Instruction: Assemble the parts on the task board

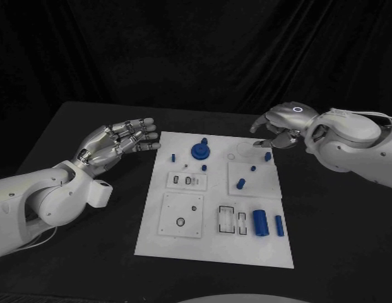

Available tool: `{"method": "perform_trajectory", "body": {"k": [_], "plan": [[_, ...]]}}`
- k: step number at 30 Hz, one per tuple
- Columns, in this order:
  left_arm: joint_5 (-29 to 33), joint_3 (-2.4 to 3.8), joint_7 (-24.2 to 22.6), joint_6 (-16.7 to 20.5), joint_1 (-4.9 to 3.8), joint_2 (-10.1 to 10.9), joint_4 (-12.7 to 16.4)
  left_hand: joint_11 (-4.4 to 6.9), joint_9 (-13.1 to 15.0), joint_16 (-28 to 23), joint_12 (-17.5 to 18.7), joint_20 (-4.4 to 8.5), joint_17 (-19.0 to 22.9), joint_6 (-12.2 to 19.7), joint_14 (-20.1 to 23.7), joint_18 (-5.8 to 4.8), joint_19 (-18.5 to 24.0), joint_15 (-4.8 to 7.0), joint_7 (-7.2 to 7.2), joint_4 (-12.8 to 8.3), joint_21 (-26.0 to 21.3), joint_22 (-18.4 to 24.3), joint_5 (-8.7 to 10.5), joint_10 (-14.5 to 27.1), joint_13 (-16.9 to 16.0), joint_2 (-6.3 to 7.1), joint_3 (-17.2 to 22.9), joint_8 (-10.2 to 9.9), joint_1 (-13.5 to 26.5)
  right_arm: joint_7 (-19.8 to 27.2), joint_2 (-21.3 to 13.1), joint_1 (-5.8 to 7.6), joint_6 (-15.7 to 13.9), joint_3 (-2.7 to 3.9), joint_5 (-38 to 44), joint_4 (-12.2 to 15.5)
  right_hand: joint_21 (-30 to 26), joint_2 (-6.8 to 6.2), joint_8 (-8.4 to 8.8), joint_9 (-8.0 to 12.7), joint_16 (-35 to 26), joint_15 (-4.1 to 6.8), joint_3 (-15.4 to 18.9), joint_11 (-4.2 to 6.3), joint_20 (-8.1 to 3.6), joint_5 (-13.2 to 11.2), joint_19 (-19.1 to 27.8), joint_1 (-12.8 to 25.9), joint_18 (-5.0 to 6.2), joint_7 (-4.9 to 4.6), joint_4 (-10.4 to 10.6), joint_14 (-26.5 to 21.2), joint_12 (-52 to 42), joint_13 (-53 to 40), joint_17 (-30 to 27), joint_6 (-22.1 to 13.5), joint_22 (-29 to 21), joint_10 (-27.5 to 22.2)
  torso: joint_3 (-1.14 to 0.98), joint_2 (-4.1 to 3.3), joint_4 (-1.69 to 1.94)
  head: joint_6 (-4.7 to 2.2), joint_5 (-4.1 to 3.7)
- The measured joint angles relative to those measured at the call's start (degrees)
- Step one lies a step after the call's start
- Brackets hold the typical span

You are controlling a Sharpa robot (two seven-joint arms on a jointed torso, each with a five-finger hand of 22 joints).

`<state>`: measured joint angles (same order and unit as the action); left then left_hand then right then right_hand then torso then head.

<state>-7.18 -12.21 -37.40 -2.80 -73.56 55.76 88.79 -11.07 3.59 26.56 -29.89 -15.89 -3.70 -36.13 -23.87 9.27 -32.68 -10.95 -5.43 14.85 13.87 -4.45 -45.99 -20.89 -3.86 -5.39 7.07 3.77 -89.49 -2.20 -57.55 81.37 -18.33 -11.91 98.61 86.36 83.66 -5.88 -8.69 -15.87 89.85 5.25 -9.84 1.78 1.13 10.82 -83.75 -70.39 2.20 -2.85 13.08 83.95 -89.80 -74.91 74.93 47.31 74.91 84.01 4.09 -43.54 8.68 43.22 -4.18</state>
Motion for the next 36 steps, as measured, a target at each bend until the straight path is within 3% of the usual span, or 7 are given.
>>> {"method": "perform_trajectory", "body": {"k": [5,13,17,26,36], "plan": [[0.00,0.00,0.04,-0.05,0.00,-0.17,-0.15,-0.21,0.00,0.00,0.00,0.00,0.00,0.00,0.00,0.00,0.00,0.00,0.00,0.00,0.00,0.00,0.00,0.21,0.00,0.00,0.00,0.00,0.00,-0.08,-2.99,-1.22,-1.99,-0.09,-0.50,0.85,0.85,-0.52,0.00,-0.17,0.00,0.00,0.68,0.00,0.00,-0.45,0.00,-0.07,0.01,0.04,0.68,0.00,0.00,0.00,0.02,-0.04,0.00,0.00,-0.01,0.01,-0.01,0.07,0.16],[0.00,0.00,0.07,-0.14,0.03,-0.44,-0.57,-0.21,0.00,0.00,-0.23,0.00,0.00,0.00,0.00,0.00,0.00,0.00,0.00,0.16,0.00,0.00,0.00,0.21,0.01,0.00,0.15,0.00,0.00,0.06,-5.78,-3.33,-4.69,-0.07,-0.96,0.94,0.93,-1.48,0.00,-0.50,0.00,-0.01,1.53,0.00,0.00,-0.75,0.00,-0.57,0.01,0.51,2.99,-0.01,0.00,0.01,0.02,-0.51,0.00,0.00,-0.23,-0.13,0.31,0.25,-0.82],[0.00,0.00,0.08,-0.19,0.04,-0.46,-0.65,-0.21,0.00,0.00,-0.23,0.00,0.00,0.00,0.00,0.00,0.00,0.00,0.00,0.16,0.00,-0.01,0.00,0.21,0.01,0.00,0.15,0.00,0.00,0.11,-6.31,-4.15,-5.25,-0.08,-1.09,0.94,0.93,-1.83,0.00,-0.57,0.00,-0.01,1.95,0.00,0.00,-1.23,0.00,-0.21,0.01,0.51,3.41,0.00,0.00,0.01,0.01,-0.52,-0.01,0.00,-0.24,-0.14,0.39,0.35,-0.78],[0.00,0.00,0.09,-0.37,0.09,-0.55,-0.76,-0.21,0.00,0.00,-0.23,0.00,-0.02,0.00,0.00,0.00,0.00,0.00,0.00,0.16,0.00,-0.01,0.00,0.20,-0.04,0.00,0.15,0.00,0.00,0.02,-5.72,-5.14,-5.33,-0.08,-1.19,-0.19,-0.37,-2.08,0.22,-0.77,0.00,-0.01,2.00,0.00,0.00,-1.52,0.00,0.03,0.02,0.52,3.45,-0.01,0.00,0.01,0.01,-0.52,0.04,0.00,-0.10,-0.05,0.32,0.57,-0.68],[0.00,0.00,0.11,-0.55,0.11,-0.57,-0.77,-0.21,0.00,0.00,-0.23,0.00,-0.04,0.00,0.00,0.00,0.00,0.00,0.00,0.16,0.00,-0.01,0.00,0.20,-0.03,0.00,0.15,0.00,0.00,-0.03,-3.88,-6.21,-5.16,-0.09,-1.24,-1.78,-1.25,-2.07,0.22,-0.99,0.00,-0.01,2.00,0.00,0.00,-1.16,0.00,0.04,0.03,0.51,3.45,-0.01,0.00,-0.02,0.00,-0.52,0.04,0.00,-0.12,-0.04,0.20,0.69,-0.63]]}}
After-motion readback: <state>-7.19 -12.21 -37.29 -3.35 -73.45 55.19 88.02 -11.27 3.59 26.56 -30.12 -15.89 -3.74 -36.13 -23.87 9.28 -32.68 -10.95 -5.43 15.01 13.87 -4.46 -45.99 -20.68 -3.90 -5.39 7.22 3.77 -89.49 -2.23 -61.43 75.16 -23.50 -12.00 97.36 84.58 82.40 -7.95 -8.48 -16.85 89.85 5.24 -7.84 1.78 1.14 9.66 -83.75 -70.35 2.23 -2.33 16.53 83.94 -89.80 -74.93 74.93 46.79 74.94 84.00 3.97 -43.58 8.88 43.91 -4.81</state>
